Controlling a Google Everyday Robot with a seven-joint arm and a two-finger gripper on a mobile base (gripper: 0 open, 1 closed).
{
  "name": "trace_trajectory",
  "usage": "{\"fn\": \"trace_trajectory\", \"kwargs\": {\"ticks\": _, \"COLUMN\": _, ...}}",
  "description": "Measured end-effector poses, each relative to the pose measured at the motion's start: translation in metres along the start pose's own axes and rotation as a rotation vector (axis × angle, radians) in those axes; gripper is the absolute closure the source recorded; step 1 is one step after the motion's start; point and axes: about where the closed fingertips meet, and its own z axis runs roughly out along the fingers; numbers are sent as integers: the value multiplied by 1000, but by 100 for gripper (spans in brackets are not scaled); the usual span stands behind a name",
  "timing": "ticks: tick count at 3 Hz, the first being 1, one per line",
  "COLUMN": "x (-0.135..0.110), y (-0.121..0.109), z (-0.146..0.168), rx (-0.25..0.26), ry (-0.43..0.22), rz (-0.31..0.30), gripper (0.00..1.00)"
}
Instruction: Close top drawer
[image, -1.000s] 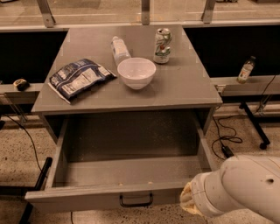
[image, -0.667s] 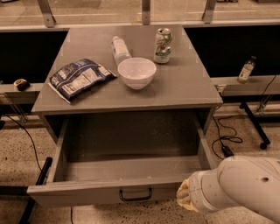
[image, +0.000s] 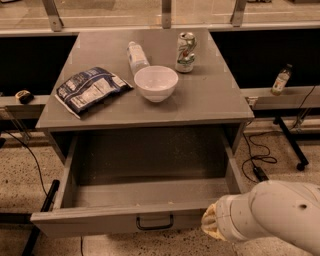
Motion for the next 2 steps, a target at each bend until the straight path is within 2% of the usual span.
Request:
{"fn": "trace_trajectory", "kwargs": {"ticks": 1, "x": 5, "y": -5, "z": 8, "rx": 81, "ry": 15, "rz": 40, "gripper": 100}}
{"fn": "trace_trajectory", "kwargs": {"ticks": 2, "x": 4, "y": -12, "z": 11, "rx": 129, "ry": 20, "rz": 48, "gripper": 100}}
